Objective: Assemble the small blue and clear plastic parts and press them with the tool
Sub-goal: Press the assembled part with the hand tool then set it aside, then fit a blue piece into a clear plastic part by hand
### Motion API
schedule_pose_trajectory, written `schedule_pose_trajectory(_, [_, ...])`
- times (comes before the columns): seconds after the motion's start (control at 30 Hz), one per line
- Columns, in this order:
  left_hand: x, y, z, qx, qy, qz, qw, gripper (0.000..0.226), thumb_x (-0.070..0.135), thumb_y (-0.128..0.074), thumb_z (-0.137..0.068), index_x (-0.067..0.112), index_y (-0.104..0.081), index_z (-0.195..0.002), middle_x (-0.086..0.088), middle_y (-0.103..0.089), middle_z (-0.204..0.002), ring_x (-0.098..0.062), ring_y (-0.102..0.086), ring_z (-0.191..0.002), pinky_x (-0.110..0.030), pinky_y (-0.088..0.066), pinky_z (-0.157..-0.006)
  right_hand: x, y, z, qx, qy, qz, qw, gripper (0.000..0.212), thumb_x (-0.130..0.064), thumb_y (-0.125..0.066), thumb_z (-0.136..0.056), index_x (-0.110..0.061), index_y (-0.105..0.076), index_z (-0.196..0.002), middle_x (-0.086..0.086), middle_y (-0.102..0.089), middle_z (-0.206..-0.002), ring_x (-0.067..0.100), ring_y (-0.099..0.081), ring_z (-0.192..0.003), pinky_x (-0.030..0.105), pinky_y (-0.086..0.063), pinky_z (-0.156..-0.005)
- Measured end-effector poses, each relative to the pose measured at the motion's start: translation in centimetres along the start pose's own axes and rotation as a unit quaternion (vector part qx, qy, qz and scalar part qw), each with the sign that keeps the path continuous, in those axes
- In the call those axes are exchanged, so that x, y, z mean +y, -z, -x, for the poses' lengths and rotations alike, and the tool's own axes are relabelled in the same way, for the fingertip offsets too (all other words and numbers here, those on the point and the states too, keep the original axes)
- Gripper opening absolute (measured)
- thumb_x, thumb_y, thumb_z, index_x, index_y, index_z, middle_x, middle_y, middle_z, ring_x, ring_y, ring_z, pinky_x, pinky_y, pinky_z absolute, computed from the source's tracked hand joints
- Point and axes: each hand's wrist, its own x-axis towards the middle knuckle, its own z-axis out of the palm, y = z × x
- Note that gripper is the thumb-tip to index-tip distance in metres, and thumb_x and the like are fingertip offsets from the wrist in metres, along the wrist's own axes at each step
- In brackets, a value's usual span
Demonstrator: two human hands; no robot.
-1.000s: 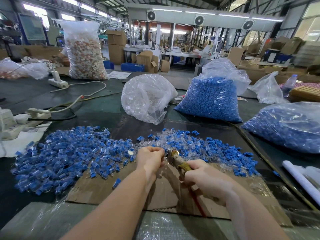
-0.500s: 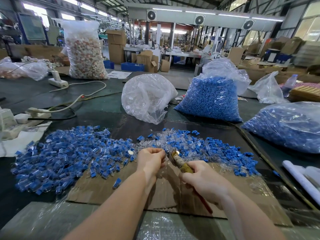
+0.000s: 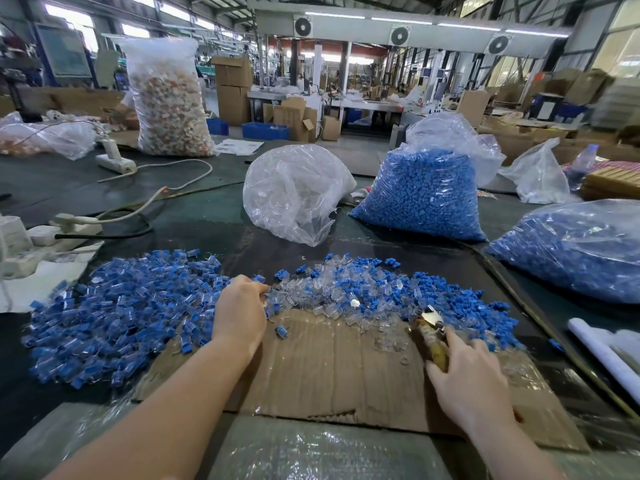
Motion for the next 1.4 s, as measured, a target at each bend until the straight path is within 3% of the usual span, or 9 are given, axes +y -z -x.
schedule_pose_trajectory(0.13, [1.4,-0.8,0.8,0.014,-0.056,0.037,0.998,0.028,0.003,-0.053,-0.091,0.007,-0.062,-0.117,-0.006,-0.057,-0.108,-0.010,-0.041,-0.097,-0.019,-0.030,-0.087,0.1,-0.7,0.1,0.021,0.009,0.056,0.998,0.066,-0.056,-0.045,-0.090,-0.025,-0.025,-0.145,0.002,-0.045,-0.129,0.019,-0.041,-0.120,0.033,-0.038,-0.098])
schedule_pose_trajectory(0.27, [3.4,-2.2,1.9,-0.052,-0.133,0.065,0.988,0.026,0.006,-0.051,-0.092,0.011,-0.064,-0.115,-0.001,-0.059,-0.108,-0.010,-0.049,-0.098,-0.018,-0.037,-0.090,-0.1,-0.6,0.2,0.024,0.013,0.102,0.994,0.067,-0.062,-0.039,-0.089,-0.026,-0.024,-0.144,0.002,-0.041,-0.133,0.020,-0.039,-0.124,0.037,-0.035,-0.102])
schedule_pose_trajectory(0.47, [5.0,-4.3,2.2,-0.162,-0.160,-0.063,0.972,0.059,-0.007,-0.035,-0.092,0.014,-0.026,-0.146,-0.006,-0.027,-0.150,-0.023,-0.020,-0.137,-0.032,-0.017,-0.113,-1.2,-0.2,0.5,0.067,0.061,0.101,0.991,0.052,-0.057,-0.039,-0.092,-0.033,-0.033,-0.138,-0.002,-0.038,-0.136,0.018,-0.034,-0.128,0.038,-0.029,-0.106])
schedule_pose_trajectory(0.53, [5.0,-4.6,2.2,-0.164,-0.163,-0.081,0.969,0.054,-0.005,-0.036,-0.093,0.013,-0.031,-0.144,-0.006,-0.035,-0.146,-0.023,-0.029,-0.131,-0.032,-0.022,-0.111,-1.4,-0.3,0.4,0.078,0.076,0.086,0.990,0.049,-0.053,-0.039,-0.093,-0.033,-0.034,-0.138,-0.003,-0.038,-0.137,0.016,-0.034,-0.128,0.035,-0.029,-0.105])
schedule_pose_trajectory(0.63, [4.7,-4.9,2.1,-0.130,-0.161,-0.050,0.977,0.032,0.001,-0.044,-0.095,0.016,-0.055,-0.120,-0.001,-0.057,-0.118,-0.015,-0.046,-0.106,-0.026,-0.040,-0.094,-1.6,-0.2,0.1,0.088,0.092,0.060,0.990,0.045,-0.048,-0.041,-0.094,-0.031,-0.039,-0.136,-0.004,-0.040,-0.135,0.015,-0.036,-0.126,0.031,-0.033,-0.101])
schedule_pose_trajectory(0.8, [4.7,-4.3,2.7,-0.115,-0.159,0.022,0.980,0.020,0.011,-0.052,-0.094,0.017,-0.063,-0.110,0.002,-0.063,-0.106,-0.010,-0.053,-0.092,-0.018,-0.042,-0.081,-1.9,-0.1,-0.7,0.086,0.104,0.007,0.991,0.039,-0.039,-0.046,-0.094,-0.027,-0.047,-0.132,-0.005,-0.049,-0.125,0.014,-0.043,-0.118,0.028,-0.037,-0.096])
schedule_pose_trajectory(0.93, [5.5,-4.2,3.7,-0.137,-0.140,0.112,0.974,0.021,0.014,-0.057,-0.091,0.018,-0.065,-0.110,0.007,-0.065,-0.102,0.004,-0.050,-0.076,0.004,-0.037,-0.064,-2.3,-0.2,-1.5,0.080,0.105,-0.024,0.991,0.032,-0.033,-0.049,-0.095,-0.025,-0.053,-0.125,-0.006,-0.055,-0.118,0.013,-0.048,-0.113,0.031,-0.038,-0.097])
schedule_pose_trajectory(1.13, [6.3,-4.6,5.2,-0.141,-0.135,0.166,0.967,0.018,0.015,-0.058,-0.090,0.020,-0.064,-0.106,0.012,-0.063,-0.093,0.010,-0.051,-0.071,0.005,-0.038,-0.065,-3.4,-0.3,-2.9,0.082,0.098,-0.053,0.990,0.023,-0.023,-0.049,-0.095,-0.025,-0.060,-0.114,-0.006,-0.060,-0.111,0.014,-0.050,-0.109,0.037,-0.033,-0.098])
schedule_pose_trajectory(1.4, [5.9,-4.8,5.2,-0.102,-0.114,0.181,0.971,0.015,0.011,-0.060,-0.088,0.017,-0.066,-0.100,0.016,-0.045,-0.091,0.000,-0.049,-0.085,0.002,-0.037,-0.074,-6.3,-1.3,-5.2,0.066,0.153,-0.078,0.983,0.019,-0.023,-0.048,-0.097,-0.024,-0.062,-0.110,-0.006,-0.063,-0.108,0.013,-0.051,-0.104,0.035,-0.032,-0.097])
